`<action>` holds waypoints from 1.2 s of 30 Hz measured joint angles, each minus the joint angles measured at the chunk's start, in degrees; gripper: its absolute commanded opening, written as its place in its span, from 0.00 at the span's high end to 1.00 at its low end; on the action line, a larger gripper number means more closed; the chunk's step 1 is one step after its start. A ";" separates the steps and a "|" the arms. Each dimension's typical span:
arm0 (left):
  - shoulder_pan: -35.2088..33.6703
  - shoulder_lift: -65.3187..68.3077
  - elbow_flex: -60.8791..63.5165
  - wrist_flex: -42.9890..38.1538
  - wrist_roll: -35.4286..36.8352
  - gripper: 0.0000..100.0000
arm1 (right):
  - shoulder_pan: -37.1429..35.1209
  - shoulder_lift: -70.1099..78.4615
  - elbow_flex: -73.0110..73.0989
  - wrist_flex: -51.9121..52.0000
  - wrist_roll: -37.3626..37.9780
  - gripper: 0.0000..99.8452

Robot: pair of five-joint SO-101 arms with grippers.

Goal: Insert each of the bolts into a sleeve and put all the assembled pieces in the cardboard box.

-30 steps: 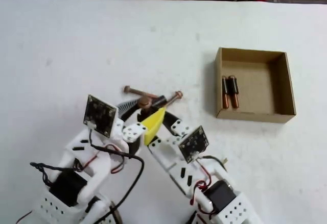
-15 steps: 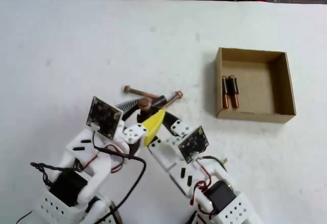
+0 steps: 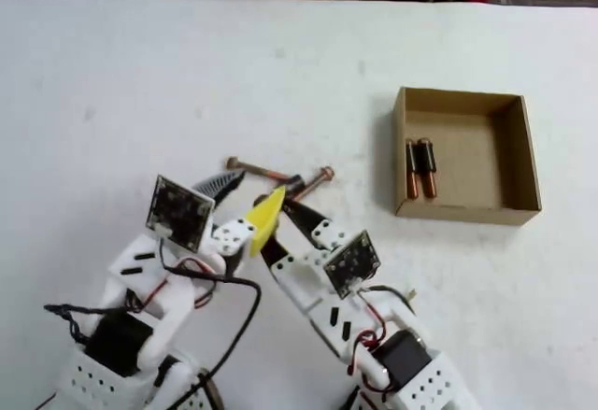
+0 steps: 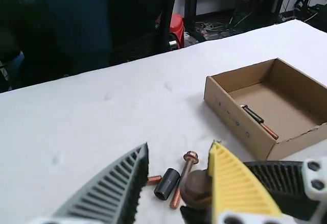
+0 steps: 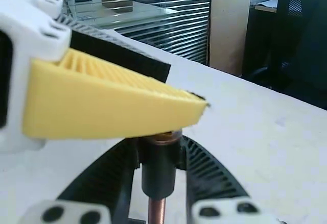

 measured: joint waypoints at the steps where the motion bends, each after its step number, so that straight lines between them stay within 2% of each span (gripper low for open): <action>1: -0.09 0.35 0.00 0.00 0.09 0.79 | 0.00 0.00 0.00 0.00 0.00 0.98; 10: -0.79 0.35 -0.97 0.00 -0.09 0.79 | 0.00 0.00 0.00 0.00 0.00 0.98; 16: -9.14 -0.26 -5.19 0.00 -0.09 0.80 | 0.00 0.00 0.00 0.00 0.00 0.98; 21: -16.88 -0.18 -5.45 1.05 -0.09 0.99 | 0.00 0.00 0.00 0.00 0.00 0.98; 24: -17.58 -0.18 -5.45 3.52 -0.09 0.94 | 0.00 0.00 0.00 0.00 0.09 0.98; 27: -18.11 -0.18 -5.45 4.40 -0.09 0.98 | 0.00 0.00 0.00 0.00 0.09 0.98; 32: -18.90 -0.18 -5.45 4.92 -0.09 0.98 | 0.44 0.00 0.00 1.49 0.09 0.98; 36: -22.95 -0.53 -3.25 5.27 -0.09 0.98 | 4.92 0.00 -0.18 1.49 0.18 0.98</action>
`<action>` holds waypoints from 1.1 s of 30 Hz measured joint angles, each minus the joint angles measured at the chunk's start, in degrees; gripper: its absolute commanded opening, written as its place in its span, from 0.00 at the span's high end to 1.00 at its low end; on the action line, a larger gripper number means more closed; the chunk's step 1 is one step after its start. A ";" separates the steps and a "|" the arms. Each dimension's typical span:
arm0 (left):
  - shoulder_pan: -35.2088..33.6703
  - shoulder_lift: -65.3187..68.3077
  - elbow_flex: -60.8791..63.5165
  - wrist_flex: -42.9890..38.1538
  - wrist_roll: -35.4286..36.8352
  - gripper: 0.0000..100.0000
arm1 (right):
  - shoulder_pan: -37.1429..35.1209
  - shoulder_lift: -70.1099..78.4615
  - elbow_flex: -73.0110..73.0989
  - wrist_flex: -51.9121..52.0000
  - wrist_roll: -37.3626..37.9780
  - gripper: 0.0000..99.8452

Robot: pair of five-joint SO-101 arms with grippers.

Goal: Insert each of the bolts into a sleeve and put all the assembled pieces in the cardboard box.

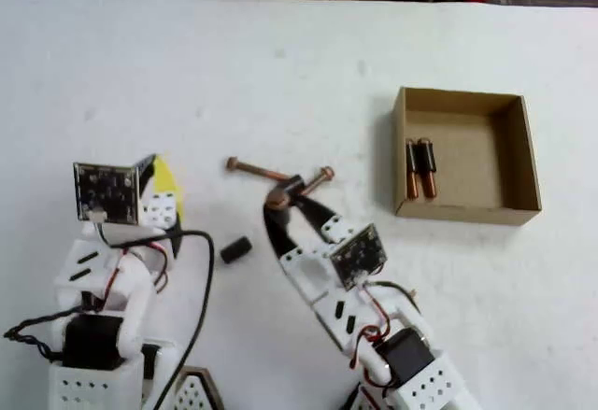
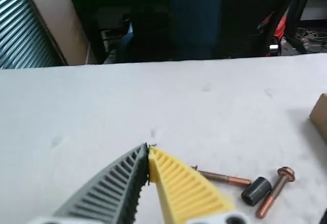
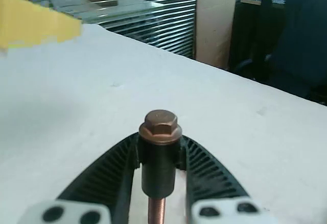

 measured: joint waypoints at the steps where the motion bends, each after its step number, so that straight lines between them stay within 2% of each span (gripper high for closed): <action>1: -1.23 0.09 1.14 0.00 0.00 0.98 | 1.58 0.00 -0.44 0.00 0.00 0.98; 7: -4.22 0.44 7.65 0.09 0.00 0.98 | 10.02 0.00 -1.23 0.53 0.00 0.98; 12: -4.31 -3.16 10.37 -0.26 0.00 0.98 | 13.98 0.00 -5.54 7.74 0.00 0.98; 16: -4.31 -9.58 12.84 -0.18 0.00 0.98 | 14.86 0.00 -8.97 11.52 0.00 0.98; 21: -4.31 -17.41 14.24 3.96 -1.23 0.98 | 15.82 -0.09 -11.60 13.01 0.00 0.98; 27: -4.31 -18.11 14.86 4.84 -2.55 0.98 | 18.11 -0.09 -19.52 19.25 0.00 0.98; 33: -4.31 -18.20 20.66 4.84 -2.55 0.98 | 20.84 2.99 -30.33 24.62 0.18 0.98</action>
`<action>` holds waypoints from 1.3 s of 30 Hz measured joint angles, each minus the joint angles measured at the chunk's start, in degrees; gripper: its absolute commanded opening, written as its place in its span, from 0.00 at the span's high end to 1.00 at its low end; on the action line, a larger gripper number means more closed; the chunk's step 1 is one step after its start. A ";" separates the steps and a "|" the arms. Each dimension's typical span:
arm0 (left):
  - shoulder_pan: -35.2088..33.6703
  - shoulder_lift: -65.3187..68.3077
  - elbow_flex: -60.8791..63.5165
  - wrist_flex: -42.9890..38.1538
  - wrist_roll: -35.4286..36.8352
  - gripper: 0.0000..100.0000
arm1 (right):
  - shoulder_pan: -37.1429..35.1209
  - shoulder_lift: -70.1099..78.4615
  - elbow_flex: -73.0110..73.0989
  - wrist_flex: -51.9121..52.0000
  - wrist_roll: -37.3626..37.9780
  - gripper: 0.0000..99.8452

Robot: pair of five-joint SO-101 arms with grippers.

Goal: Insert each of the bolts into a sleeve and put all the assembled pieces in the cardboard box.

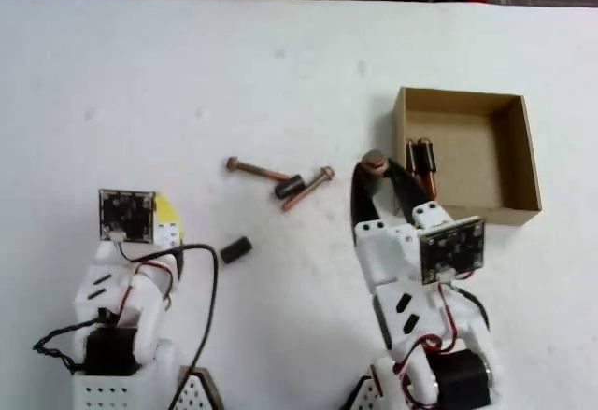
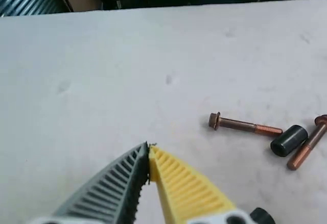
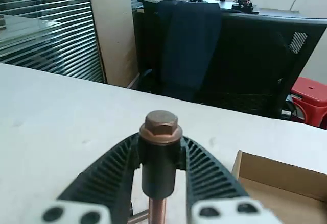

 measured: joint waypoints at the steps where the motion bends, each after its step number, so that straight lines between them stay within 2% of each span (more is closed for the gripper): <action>1: -0.09 0.00 1.05 0.00 0.00 0.98 | 0.18 1.93 -1.93 0.62 0.00 0.98; 5: -0.26 0.00 3.52 0.00 0.00 0.98 | 1.93 12.31 -8.88 0.88 0.09 0.98; 16: -0.35 0.00 5.71 0.00 0.00 0.98 | 15.56 46.33 -25.14 0.88 6.95 0.98; 23: -0.35 0.00 5.71 0.00 0.00 0.98 | 21.89 66.90 -36.04 0.88 8.00 0.98; 39: -0.35 0.00 5.71 0.00 0.00 0.98 | 27.16 110.42 -64.53 0.88 8.09 0.98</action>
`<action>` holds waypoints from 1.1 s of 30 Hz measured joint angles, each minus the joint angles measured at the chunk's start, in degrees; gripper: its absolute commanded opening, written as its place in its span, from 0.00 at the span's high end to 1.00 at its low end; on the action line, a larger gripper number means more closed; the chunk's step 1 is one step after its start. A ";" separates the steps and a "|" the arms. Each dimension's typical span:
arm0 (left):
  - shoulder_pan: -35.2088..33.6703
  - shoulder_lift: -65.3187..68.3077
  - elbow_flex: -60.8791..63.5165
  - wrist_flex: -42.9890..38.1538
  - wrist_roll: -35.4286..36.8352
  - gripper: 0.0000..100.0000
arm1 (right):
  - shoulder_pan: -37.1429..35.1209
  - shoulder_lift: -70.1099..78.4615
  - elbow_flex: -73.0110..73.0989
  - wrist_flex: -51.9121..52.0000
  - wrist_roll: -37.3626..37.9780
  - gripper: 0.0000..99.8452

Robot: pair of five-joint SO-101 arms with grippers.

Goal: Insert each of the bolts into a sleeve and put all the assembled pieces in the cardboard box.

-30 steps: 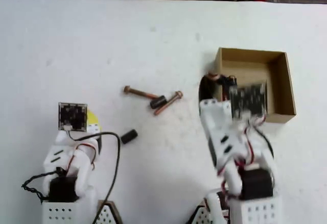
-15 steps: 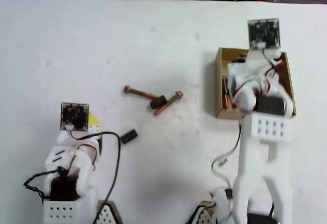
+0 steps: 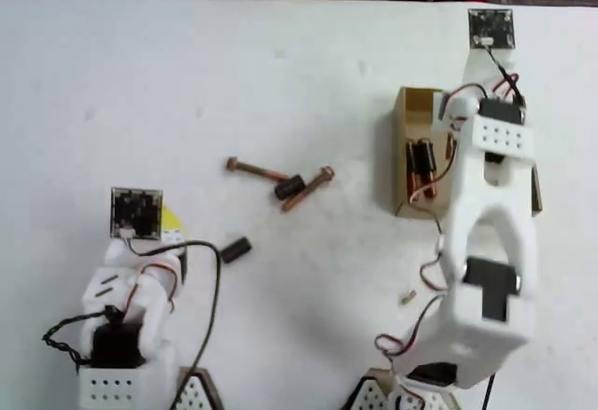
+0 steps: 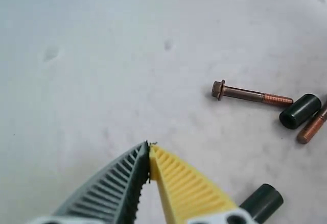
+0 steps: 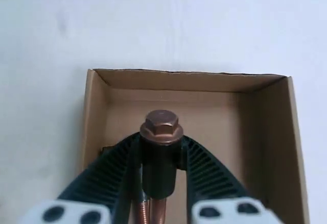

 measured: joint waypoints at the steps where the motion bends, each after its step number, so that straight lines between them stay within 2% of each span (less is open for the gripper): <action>1: 0.00 0.00 0.00 0.00 0.00 0.98 | 0.00 1.93 -0.97 0.00 0.00 0.98; 7: 0.00 0.00 0.00 0.00 0.00 0.98 | -0.09 10.73 -4.31 0.00 5.01 0.98; 13: 0.00 0.00 0.00 0.00 0.00 0.98 | 0.09 16.70 -7.21 0.00 5.98 0.98; 15: 0.00 0.00 0.44 0.00 0.00 0.98 | 0.26 18.02 -8.35 0.00 5.98 0.94; 20: 0.00 0.09 3.34 -2.81 0.00 0.98 | 0.18 18.90 -8.88 0.00 5.98 0.85; 33: 0.00 0.00 3.43 -4.40 0.00 0.98 | 0.18 16.88 -9.14 2.37 9.23 0.85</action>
